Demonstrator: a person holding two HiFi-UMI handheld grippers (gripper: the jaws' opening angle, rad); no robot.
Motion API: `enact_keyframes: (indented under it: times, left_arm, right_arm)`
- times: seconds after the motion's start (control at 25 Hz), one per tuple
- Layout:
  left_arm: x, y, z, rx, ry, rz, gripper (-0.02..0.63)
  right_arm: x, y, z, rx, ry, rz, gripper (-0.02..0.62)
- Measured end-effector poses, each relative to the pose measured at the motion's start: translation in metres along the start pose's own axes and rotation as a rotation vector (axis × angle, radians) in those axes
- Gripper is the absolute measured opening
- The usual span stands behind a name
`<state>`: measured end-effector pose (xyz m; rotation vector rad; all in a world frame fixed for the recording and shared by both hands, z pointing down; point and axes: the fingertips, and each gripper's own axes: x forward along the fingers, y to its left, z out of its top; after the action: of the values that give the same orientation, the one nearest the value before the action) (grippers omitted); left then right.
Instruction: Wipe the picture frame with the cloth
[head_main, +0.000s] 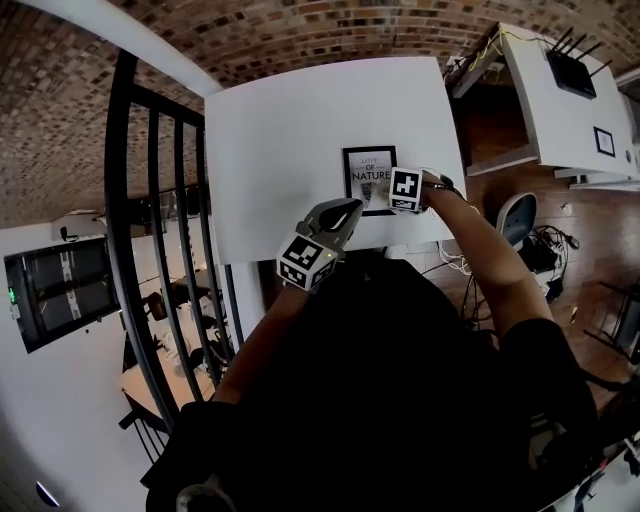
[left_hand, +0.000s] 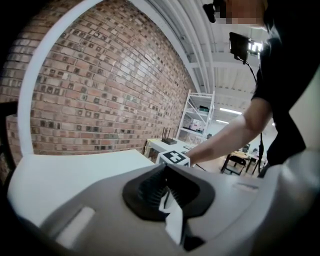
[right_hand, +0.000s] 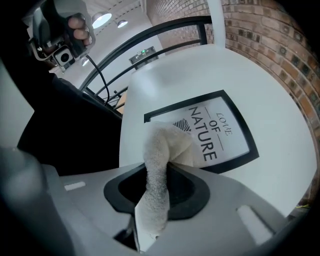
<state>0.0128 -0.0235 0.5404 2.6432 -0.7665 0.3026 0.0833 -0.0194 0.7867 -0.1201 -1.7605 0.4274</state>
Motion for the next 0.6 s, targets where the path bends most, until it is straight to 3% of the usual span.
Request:
enact_keyframes:
  times: [0.32, 0.4, 0.6]
  left_arm:
    - [-0.006, 0.001, 0.005, -0.001, -0.014, 0.007, 0.0]
    - [-0.01, 0.005, 0.007, -0.007, -0.024, 0.023, 0.0]
    - [-0.02, 0.021, 0.014, -0.015, -0.048, 0.061, 0.0]
  right_arm:
    - [0.002, 0.029, -0.003, 0.017, -0.072, 0.043, 0.098]
    - [-0.008, 0.03, 0.007, 0.06, -0.196, 0.006, 0.098]
    - [-0.087, 0.03, 0.061, 0.194, -0.694, -0.114, 0.098]
